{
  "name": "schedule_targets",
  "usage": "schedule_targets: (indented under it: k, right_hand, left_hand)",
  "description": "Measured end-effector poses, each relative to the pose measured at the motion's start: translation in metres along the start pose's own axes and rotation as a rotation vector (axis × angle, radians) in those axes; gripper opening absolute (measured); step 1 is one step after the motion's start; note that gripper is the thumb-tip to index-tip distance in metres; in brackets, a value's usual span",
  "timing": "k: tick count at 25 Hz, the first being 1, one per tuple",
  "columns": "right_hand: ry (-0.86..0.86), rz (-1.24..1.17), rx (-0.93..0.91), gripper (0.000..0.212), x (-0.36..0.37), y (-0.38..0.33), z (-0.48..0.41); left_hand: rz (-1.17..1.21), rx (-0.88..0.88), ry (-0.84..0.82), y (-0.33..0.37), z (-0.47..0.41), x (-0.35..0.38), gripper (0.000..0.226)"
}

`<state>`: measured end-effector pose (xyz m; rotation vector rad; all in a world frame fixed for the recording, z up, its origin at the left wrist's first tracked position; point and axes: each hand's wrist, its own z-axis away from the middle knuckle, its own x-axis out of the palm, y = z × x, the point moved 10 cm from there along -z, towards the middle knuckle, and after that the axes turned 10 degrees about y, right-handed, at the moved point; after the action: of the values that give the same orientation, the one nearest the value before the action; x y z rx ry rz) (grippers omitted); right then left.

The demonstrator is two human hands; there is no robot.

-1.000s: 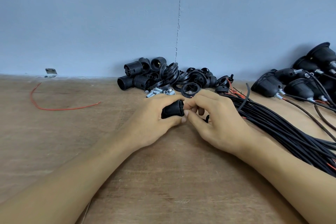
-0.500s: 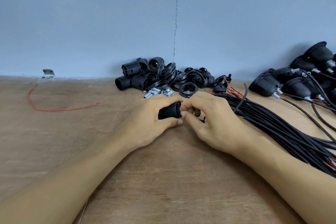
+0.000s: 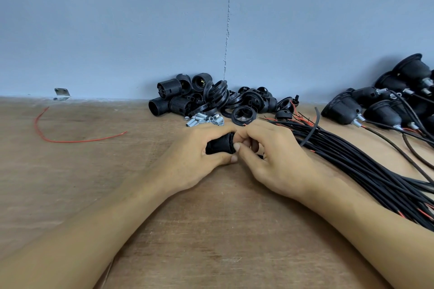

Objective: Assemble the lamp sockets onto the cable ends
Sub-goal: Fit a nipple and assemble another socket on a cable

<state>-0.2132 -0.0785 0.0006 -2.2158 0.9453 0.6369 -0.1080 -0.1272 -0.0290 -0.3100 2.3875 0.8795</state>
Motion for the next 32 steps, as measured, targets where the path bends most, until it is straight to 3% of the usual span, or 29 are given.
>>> schedule_targets:
  k: [11, 15, 25, 32]
  right_hand:
    - [0.114, -0.166, 0.303, 0.010, 0.000, 0.028, 0.002]
    - [0.138, -0.240, 0.300, 0.006, -0.004, 0.029, 0.003]
    - [0.044, 0.031, 0.048, 0.007, -0.001, 0.008, -0.001]
    - [0.023, -0.006, 0.100, 0.012, 0.003, 0.008, -0.001]
  left_hand:
    - [0.034, -0.081, 0.069, 0.001, 0.001, -0.005, 0.035]
    - [-0.032, -0.036, 0.090, 0.003, 0.000, -0.012, 0.039]
    - [-0.069, -0.015, 0.089, 0.004, 0.001, -0.010, 0.044]
    - [-0.093, 0.004, 0.101, 0.006, 0.002, -0.009, 0.045]
